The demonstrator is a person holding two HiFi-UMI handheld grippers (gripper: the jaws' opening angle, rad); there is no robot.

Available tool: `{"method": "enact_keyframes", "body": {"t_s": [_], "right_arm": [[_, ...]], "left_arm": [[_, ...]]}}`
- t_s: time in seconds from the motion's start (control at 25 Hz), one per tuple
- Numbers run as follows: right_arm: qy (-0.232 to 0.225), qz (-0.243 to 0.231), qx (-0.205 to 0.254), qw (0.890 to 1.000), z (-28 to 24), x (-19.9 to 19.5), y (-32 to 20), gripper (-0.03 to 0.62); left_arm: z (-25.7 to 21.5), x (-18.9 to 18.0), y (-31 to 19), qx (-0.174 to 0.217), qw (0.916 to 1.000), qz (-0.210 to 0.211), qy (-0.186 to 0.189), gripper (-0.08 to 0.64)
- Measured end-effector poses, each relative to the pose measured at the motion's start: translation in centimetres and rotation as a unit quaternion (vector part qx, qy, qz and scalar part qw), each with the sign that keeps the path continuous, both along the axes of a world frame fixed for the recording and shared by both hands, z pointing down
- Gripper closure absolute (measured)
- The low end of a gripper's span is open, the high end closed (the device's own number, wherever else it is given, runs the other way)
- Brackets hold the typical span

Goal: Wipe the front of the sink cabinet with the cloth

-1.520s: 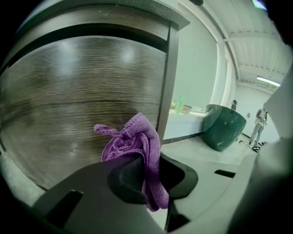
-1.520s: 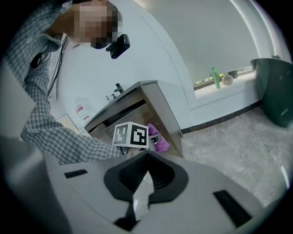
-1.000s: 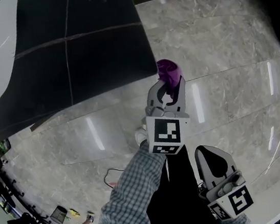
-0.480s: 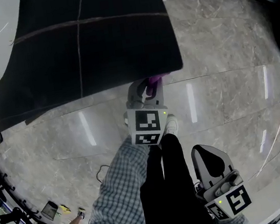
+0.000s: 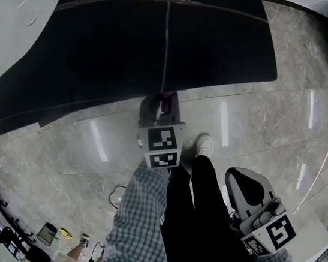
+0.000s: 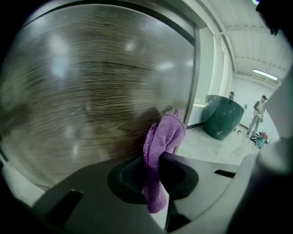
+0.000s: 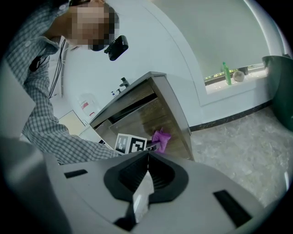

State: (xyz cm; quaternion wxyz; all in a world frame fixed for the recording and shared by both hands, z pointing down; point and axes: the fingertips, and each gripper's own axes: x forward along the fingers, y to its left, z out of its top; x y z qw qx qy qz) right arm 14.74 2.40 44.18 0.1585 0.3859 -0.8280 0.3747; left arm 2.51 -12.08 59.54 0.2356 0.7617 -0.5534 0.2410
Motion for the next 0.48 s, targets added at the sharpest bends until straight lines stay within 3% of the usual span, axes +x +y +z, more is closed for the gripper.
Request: {"method": "enact_keyframes", "body": {"t_s": [0.2, 0.48], "right_arm": [[-0.002, -0.025, 0.003, 1.000, -0.1, -1.7, -0.6, 0.575], [-0.009, -0.046, 0.002, 0.999, -0.4, -4.4, -0.6, 0.575]], "left_arm": [[0.5, -4.4, 0.9, -0.015, 0.9987, -0.049, 0.003, 0.506], [1.1, -11.6, 3.1, -0.030, 0.9949, -0.094, -0.021, 0.506]]}}
